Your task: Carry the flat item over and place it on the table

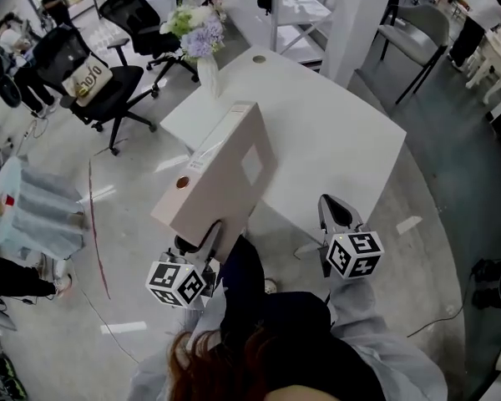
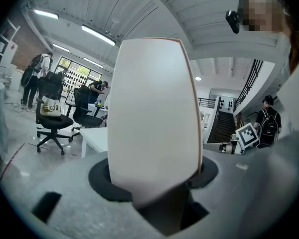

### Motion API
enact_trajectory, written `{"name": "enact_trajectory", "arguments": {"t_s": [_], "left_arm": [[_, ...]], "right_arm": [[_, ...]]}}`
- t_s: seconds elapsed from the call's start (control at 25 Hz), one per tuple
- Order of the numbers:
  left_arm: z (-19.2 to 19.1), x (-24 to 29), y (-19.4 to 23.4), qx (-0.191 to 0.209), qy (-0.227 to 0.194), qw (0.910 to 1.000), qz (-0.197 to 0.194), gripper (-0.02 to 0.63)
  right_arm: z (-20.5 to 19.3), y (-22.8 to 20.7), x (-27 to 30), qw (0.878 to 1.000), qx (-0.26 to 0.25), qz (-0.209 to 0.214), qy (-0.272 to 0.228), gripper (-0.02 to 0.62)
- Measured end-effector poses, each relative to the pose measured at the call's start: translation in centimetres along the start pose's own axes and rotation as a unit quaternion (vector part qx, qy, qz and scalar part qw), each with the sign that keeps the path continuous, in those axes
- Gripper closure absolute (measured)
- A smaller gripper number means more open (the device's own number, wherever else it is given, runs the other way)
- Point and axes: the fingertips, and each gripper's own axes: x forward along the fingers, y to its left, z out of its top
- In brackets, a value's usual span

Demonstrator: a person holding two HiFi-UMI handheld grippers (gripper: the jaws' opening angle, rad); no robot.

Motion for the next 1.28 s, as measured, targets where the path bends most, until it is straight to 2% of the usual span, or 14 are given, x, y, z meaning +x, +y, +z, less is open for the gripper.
{"name": "enact_trajectory", "arguments": {"t_s": [0.4, 0.64, 0.84, 1.08, 1.28], "left_arm": [[5.6, 10.3, 5.7, 0.001, 0.014, 0.9987, -0.049, 0.336], [8.5, 16.0, 8.5, 0.008, 0.025, 0.9961, -0.084, 0.336], [9.9, 20.0, 10.5, -0.002, 0.040, 0.9924, -0.116, 0.336], [10.7, 24.8, 12.3, -0.012, 0.066, 0.9842, -0.164, 0.336], [10.8, 28.6, 12.6, -0.025, 0.091, 0.9724, -0.214, 0.336]], "right_arm": [[5.6, -1.7, 9.0, 0.999, 0.004, -0.037, -0.011, 0.586], [7.8, -3.2, 13.5, 0.997, 0.025, -0.066, -0.019, 0.586], [9.0, -4.0, 16.4, 0.995, 0.031, -0.096, -0.018, 0.586], [9.6, -4.9, 19.2, 0.989, 0.048, -0.138, -0.018, 0.586], [9.3, -5.9, 19.7, 0.979, 0.067, -0.192, -0.025, 0.586]]}}
